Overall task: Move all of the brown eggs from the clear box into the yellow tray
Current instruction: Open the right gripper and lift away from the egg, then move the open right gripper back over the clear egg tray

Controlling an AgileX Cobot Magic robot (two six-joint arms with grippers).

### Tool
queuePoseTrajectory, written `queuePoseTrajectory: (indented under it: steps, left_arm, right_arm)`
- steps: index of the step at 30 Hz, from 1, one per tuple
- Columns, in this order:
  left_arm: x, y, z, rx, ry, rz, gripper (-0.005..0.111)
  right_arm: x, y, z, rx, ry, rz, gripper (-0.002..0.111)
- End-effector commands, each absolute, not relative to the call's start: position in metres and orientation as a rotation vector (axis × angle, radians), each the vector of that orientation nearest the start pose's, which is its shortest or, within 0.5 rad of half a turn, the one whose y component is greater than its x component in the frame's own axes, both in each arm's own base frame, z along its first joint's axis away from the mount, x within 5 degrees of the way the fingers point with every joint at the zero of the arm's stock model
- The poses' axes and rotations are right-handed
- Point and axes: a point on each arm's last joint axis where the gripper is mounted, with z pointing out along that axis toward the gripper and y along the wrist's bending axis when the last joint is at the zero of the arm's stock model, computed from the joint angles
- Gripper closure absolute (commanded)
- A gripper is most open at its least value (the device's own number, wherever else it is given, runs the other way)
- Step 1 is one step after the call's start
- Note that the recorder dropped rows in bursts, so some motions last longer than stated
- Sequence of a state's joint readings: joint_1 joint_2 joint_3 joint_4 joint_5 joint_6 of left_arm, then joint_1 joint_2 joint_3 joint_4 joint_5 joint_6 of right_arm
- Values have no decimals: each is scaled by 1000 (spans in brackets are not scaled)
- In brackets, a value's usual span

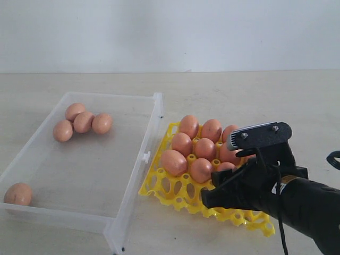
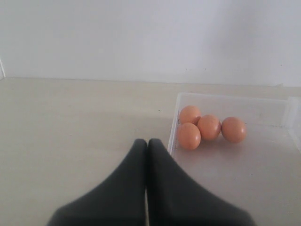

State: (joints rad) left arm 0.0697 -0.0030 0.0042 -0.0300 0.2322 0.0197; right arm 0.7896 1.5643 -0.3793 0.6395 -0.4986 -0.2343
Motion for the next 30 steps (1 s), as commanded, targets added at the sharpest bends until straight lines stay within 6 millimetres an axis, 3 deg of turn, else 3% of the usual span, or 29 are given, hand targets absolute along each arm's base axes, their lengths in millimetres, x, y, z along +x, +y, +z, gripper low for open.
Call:
queuePoseTrajectory:
  steps: [1,15,18,22,24,27,30]
  left_arm:
    - [55,3,192,-67,1714,35,111]
    - [55,3,192,-67,1714,35,111]
    - [55,3,192,-67,1714,35,111]
    - [55,3,192,-67,1714,35,111]
    - [55,3,192,-67,1714,35,111]
    - [55,3,192,-67,1714,35,111]
    - [55,3,192,-67,1714,35,111]
  right_arm:
    - [186,148,156,-305,2141,326,50]
    - [173,134,219,-294,1971,391,50]
    - [175,157,242,-483,1995,491,50]
    - [192,198,284,-694,1966,622,50]
    - [207,224,305,-782,1955,672,50]
    - [238,262,317,-861,2010,698,50]
    - [276,299,323,-784,2103,721,50]
